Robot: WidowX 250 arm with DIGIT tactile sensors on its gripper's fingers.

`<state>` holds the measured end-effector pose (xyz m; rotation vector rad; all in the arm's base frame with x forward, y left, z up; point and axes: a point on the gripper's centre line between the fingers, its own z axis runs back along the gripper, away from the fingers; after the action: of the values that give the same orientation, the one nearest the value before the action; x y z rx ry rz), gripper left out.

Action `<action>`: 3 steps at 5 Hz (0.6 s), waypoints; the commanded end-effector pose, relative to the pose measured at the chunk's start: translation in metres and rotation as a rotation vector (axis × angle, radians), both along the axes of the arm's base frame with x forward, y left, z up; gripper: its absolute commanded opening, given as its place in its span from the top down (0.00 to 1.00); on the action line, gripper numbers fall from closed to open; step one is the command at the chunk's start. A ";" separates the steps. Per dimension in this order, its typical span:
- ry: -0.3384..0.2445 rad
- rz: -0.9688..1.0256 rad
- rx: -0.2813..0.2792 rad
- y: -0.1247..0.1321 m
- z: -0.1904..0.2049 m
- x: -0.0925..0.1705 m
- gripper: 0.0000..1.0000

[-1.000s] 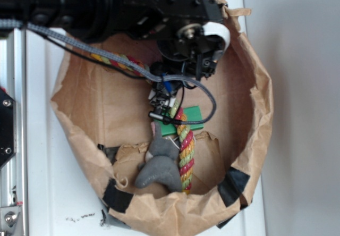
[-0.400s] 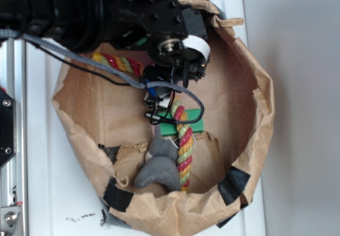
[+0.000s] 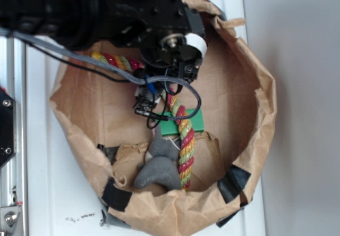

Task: Grab the multicolored rope.

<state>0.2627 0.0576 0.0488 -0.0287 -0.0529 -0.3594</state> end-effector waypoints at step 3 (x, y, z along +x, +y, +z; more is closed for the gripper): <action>-0.093 -0.041 -0.017 0.013 0.035 0.002 0.00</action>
<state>0.2570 0.0624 0.0640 -0.0647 -0.0889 -0.4091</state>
